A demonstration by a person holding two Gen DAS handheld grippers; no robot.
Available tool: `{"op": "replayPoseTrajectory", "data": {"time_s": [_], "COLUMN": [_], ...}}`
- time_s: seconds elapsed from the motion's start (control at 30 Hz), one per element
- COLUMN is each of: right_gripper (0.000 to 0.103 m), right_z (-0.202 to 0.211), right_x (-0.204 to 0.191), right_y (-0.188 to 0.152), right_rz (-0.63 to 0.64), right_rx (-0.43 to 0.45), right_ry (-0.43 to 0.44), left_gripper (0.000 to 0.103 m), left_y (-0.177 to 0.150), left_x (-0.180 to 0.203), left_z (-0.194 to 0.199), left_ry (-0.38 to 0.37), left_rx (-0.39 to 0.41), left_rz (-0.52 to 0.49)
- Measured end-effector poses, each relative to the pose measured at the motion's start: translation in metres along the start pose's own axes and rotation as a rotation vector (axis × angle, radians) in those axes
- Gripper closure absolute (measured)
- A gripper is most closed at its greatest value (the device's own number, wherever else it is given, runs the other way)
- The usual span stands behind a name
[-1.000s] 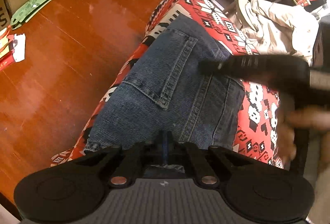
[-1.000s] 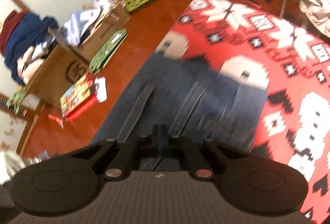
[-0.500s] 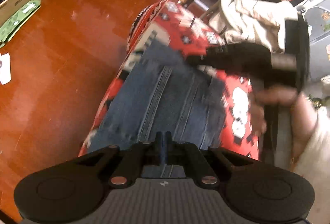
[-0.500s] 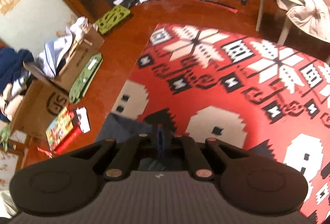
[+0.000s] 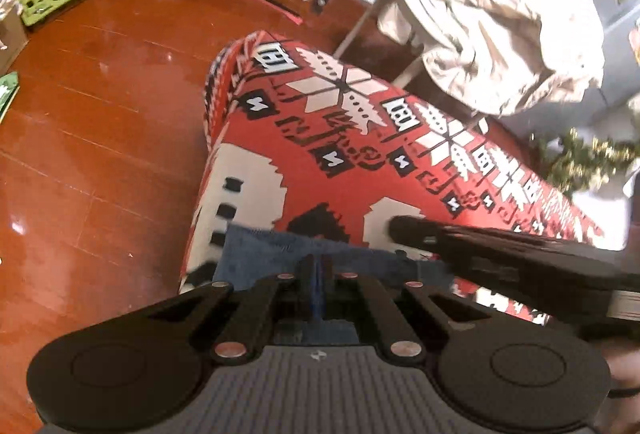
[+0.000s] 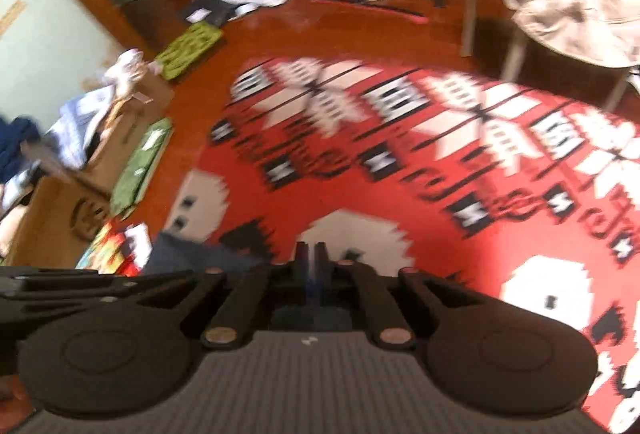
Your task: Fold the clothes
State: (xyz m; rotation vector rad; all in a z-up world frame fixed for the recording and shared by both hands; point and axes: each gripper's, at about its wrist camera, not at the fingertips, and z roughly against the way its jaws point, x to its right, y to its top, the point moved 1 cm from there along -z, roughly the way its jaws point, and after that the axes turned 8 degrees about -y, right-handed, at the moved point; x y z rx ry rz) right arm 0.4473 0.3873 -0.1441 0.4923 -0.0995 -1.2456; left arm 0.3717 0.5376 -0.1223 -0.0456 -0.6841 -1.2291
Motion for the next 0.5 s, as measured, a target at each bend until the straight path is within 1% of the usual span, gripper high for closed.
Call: {"op": "replayPoseTrajectory", "data": {"time_s": [0.07, 0.17, 0.27, 0.33, 0.4, 0.5], "right_gripper": [0.1, 0.1, 0.1, 0.103, 0.103, 0.103], "right_z": [0.007, 0.008, 0.005, 0.004, 0.002, -0.001], "right_x": [0.007, 0.006, 0.004, 0.003, 0.001, -0.001], "right_y": [0.001, -0.004, -0.009, -0.013, -0.016, -0.014], "right_rz": [-0.028, -0.028, -0.024, -0.021, -0.019, -0.015], "right_rx": [0.005, -0.004, -0.012, -0.017, -0.022, -0.011], "right_ry": [0.013, 0.015, 0.01, 0.006, 0.002, -0.015], "left_gripper": [0.102, 0.101, 0.103, 0.103, 0.103, 0.103], "left_y": [0.005, 0.009, 0.014, 0.02, 0.027, 0.031], "left_x": [0.0, 0.001, 0.002, 0.0, -0.002, -0.006], "left_z": [-0.006, -0.009, -0.01, -0.004, 0.005, 0.022], "left_ry": [0.012, 0.01, 0.027, 0.022, 0.017, 0.039], "left_rx": [-0.023, -0.027, -0.023, -0.004, 0.01, 0.007], "left_rz": [-0.03, -0.071, -0.11, -0.104, -0.102, -0.113]}}
